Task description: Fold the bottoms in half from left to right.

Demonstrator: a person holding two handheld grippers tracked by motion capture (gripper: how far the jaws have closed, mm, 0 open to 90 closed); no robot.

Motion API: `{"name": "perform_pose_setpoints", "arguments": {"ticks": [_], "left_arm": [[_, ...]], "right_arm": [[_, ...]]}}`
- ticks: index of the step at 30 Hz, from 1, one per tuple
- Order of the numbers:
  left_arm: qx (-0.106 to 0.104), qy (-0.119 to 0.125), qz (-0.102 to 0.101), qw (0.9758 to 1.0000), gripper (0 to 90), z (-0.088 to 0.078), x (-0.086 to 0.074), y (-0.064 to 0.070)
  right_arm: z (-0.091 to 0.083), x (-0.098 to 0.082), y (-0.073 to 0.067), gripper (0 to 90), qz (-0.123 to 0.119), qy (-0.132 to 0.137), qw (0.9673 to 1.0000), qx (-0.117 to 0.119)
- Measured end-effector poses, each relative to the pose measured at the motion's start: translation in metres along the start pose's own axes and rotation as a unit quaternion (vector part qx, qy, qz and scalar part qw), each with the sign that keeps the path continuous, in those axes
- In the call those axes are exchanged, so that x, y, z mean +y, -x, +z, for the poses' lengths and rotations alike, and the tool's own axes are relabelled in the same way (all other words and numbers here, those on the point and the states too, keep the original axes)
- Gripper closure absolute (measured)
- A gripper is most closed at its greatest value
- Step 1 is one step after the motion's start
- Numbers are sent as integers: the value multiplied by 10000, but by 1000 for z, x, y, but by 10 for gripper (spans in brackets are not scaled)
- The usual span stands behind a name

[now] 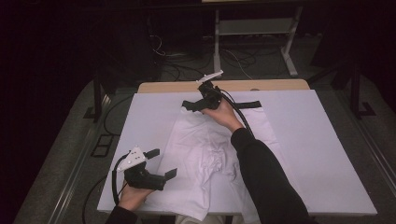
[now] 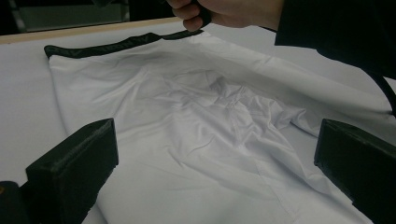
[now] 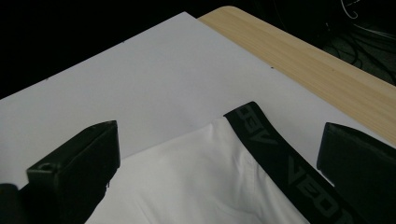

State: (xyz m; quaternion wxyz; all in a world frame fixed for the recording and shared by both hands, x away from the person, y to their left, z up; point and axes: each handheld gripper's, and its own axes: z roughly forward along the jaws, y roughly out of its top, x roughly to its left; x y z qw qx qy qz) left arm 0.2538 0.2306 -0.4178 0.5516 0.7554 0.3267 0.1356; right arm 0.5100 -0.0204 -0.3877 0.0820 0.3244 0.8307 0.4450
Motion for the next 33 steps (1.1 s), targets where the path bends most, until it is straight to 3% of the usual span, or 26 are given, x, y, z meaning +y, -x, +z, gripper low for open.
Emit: {"name": "perform_pose_setpoints", "arguments": {"ticks": [25, 33], "left_arm": [[-29, 25, -18, 10000, 0, 0, 0, -1], [-43, 25, -8, 10000, 0, 0, 0, 0]], "right_arm": [[35, 7, 4, 14, 105, 10, 9999, 14], [47, 7, 10, 24, 188, -156, 9997, -57]]}}
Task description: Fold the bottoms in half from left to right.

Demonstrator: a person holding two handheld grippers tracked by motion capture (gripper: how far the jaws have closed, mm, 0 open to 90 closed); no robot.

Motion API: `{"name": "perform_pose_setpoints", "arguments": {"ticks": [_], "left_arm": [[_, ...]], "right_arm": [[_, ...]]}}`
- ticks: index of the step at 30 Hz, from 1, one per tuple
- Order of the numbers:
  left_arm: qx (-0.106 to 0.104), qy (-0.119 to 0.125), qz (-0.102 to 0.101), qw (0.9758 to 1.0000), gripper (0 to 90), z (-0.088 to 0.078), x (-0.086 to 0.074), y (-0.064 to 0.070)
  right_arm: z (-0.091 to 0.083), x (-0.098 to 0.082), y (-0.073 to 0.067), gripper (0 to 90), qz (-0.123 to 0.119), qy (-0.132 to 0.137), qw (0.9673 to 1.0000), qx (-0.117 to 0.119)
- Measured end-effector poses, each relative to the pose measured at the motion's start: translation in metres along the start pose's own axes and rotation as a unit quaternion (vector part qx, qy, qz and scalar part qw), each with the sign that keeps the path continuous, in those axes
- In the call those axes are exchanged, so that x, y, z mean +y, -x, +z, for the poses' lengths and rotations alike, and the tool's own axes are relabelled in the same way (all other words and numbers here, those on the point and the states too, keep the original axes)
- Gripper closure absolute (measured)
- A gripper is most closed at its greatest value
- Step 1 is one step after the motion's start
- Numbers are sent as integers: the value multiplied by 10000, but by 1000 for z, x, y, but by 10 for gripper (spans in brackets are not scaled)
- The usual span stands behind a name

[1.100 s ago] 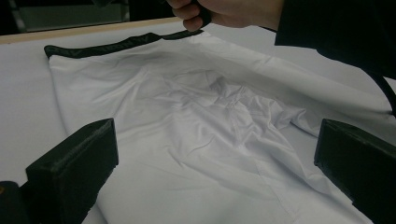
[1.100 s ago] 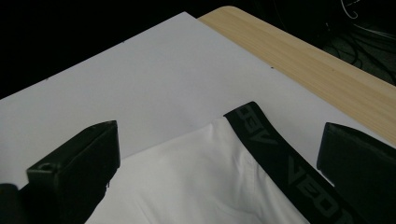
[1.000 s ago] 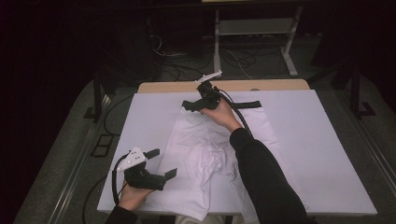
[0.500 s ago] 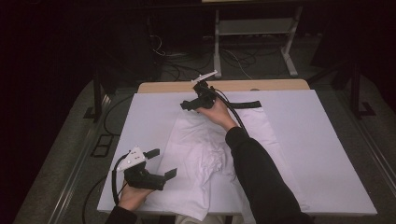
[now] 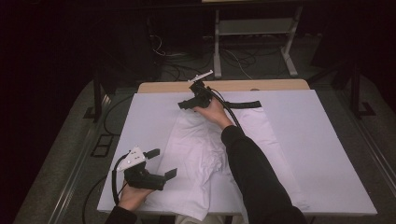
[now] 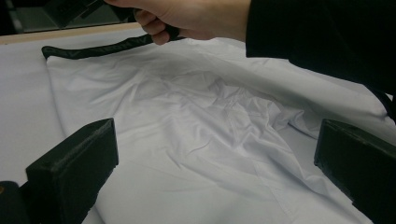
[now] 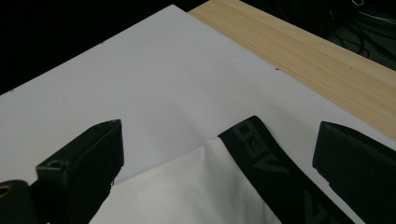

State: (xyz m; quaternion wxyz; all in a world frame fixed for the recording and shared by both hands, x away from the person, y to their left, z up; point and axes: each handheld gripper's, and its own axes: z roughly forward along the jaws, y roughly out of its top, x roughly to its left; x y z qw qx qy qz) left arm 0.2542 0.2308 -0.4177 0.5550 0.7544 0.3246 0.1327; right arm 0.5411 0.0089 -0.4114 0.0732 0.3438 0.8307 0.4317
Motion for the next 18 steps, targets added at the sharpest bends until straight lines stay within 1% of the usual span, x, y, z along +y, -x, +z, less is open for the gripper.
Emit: {"name": "perform_pose_setpoints", "arguments": {"ticks": [3, 6, 12, 15, 17, 18], "left_arm": [[-6, 7, -10, 10000, 0, 0, 0, 0], [-11, 10, -12, 10000, 0, 0, 0, 0], [-42, 20, -35, 10000, 0, 1, 0, -1], [-56, 26, -20, 10000, 0, 0, 0, 0], [-55, 32, -33, 10000, 0, 1, 0, 0], [-57, 41, -39, 10000, 0, 1, 0, -1]], "right_arm": [[3, 0, 2, 91, 28, 19, 10000, -5], [8, 0, 3, 105, 163, 72, 9998, -71], [17, -1, 4, 155, 164, -46, 9997, -190], [21, -1, 6, 204, 167, -89, 9997, -133], [23, -1, 7, 262, 171, -121, 9997, -115], [24, -1, 7, 279, 215, -146, 9996, -104]]}}
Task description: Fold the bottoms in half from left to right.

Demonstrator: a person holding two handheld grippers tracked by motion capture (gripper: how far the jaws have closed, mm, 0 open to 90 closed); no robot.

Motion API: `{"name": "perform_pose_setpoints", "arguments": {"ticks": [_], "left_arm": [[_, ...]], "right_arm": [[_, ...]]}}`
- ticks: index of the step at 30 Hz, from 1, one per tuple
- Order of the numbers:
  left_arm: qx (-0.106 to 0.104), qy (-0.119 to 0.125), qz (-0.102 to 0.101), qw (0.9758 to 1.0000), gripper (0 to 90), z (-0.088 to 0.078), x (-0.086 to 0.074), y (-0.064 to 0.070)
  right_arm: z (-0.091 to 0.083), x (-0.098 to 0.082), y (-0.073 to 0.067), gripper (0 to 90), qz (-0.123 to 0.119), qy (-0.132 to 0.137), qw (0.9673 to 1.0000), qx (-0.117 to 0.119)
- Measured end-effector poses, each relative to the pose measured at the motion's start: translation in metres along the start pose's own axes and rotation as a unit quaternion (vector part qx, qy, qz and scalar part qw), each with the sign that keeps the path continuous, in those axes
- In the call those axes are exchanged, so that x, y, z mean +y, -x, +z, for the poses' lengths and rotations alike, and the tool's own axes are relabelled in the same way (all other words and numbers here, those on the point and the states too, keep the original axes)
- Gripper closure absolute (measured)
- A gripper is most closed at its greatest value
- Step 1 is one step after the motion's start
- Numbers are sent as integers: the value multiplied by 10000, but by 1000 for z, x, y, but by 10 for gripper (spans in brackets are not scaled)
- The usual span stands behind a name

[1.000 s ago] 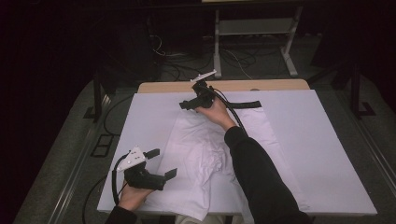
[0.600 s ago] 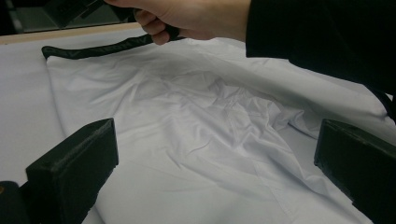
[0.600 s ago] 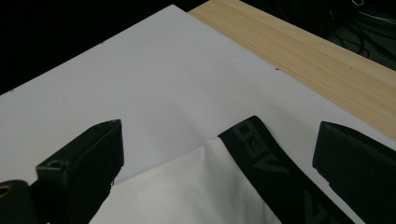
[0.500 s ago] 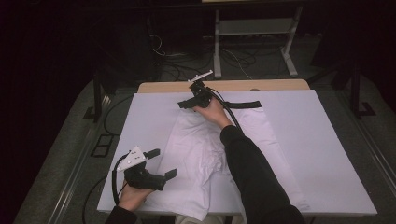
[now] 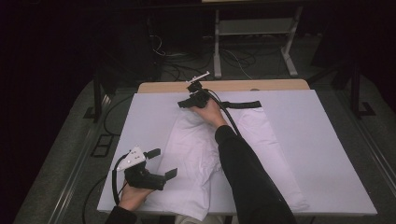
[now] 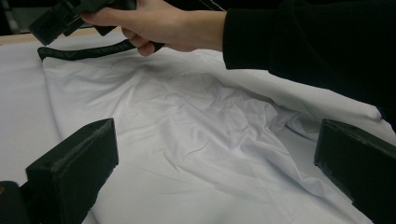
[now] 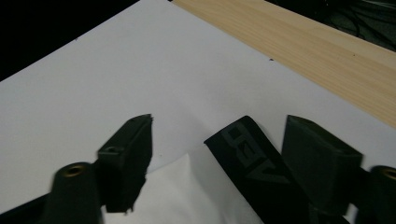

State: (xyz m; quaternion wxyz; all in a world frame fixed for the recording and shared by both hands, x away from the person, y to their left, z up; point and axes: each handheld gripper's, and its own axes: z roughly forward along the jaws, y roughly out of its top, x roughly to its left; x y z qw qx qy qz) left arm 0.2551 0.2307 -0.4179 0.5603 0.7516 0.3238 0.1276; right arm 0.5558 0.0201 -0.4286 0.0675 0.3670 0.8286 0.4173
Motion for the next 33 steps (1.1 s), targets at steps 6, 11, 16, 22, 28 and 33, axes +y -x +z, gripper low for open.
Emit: {"name": "perform_pose_setpoints", "arguments": {"ticks": [6, 11, 16, 22, 28, 33], "left_arm": [[0, 3, 1, 10000, 0, 0, 0, 0], [-1, 2, 6, 10000, 0, 0, 0, 0], [-6, 10, 9, 10000, 0, 0, 1, 0], [-5, 10, 6, 10000, 0, 0, 1, 0], [3, 11, 3, 10000, 0, 0, 1, 0], [14, 20, -4, 10000, 0, 0, 1, 0]], "right_arm": [[10, 0, -2, 394, 19, -161, 9999, -24], [18, -1, -5, 439, 29, -258, 9994, -234], [24, -4, -5, 485, 54, -304, 9985, -446], [28, -4, -7, 526, 68, -295, 9978, -587], [32, -4, -12, 524, -62, -273, 9967, -767], [34, -5, -17, 588, -152, -277, 9945, -995]]}}
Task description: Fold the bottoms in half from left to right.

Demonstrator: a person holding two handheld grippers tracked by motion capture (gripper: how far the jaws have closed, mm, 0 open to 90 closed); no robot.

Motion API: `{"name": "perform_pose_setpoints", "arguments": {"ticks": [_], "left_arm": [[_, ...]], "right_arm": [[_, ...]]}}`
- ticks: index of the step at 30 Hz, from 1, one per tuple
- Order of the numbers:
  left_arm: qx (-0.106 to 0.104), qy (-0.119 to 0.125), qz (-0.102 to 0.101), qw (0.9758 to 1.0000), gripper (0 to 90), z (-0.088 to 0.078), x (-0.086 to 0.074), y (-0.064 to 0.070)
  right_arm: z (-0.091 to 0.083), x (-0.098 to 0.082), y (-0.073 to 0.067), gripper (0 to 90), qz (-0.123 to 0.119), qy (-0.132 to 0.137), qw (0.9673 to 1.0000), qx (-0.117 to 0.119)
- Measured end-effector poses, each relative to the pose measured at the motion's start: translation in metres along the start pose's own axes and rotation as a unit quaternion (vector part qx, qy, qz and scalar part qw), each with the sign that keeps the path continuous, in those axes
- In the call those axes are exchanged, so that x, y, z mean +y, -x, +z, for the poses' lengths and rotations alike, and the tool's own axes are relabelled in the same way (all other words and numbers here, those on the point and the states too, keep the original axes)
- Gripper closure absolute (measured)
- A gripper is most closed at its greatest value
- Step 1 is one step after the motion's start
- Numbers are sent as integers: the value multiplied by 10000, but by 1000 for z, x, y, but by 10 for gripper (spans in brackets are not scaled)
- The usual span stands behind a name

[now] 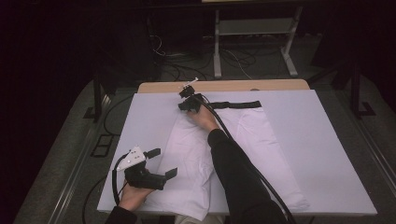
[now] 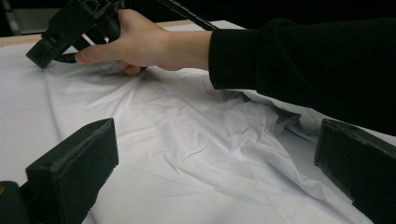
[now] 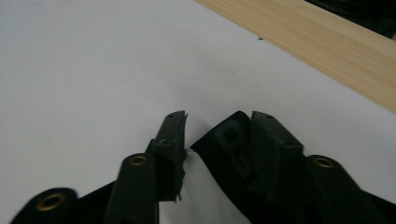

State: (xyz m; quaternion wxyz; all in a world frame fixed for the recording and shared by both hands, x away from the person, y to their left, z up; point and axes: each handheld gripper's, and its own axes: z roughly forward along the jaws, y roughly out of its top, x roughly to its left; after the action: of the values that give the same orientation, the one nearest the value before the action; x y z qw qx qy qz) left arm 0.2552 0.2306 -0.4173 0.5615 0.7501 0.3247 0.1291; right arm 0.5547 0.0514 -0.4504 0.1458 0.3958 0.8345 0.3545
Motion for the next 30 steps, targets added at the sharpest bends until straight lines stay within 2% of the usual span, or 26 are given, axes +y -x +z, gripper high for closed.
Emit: {"name": "perform_pose_setpoints", "arguments": {"ticks": [6, 10, 13, 17, 21, 23, 28, 30], "left_arm": [[70, 12, -35, 10000, 0, -3, 0, -1], [175, 82, -194, 9996, 0, -10, 0, -4], [218, 71, -404, 9989, 0, -17, -1, -6], [142, -330, -524, 9980, 0, -22, -2, -11], [28, -783, -693, 9945, 0, -27, -5, -15], [-11, -923, -746, 9929, 0, -29, -9, -16], [-48, -1307, -659, 9892, 0, -33, -15, -15], [-56, -1366, -647, 9885, 0, -35, -16, -15]], "right_arm": [[-2, 0, 2, 692, 104, -21, 9999, 71], [-3, 0, 3, 773, 226, -50, 9996, 148], [-4, 0, 6, 829, 326, -52, 9991, 265], [-4, 0, 7, 839, 355, -46, 9989, 303], [-4, 0, 9, 844, 393, -33, 9986, 358], [-4, 0, 9, 843, 366, -36, 9986, 370], [-5, 0, 10, 843, 391, -29, 9985, 387], [-5, 0, 9, 843, 391, -28, 9985, 373]]}}
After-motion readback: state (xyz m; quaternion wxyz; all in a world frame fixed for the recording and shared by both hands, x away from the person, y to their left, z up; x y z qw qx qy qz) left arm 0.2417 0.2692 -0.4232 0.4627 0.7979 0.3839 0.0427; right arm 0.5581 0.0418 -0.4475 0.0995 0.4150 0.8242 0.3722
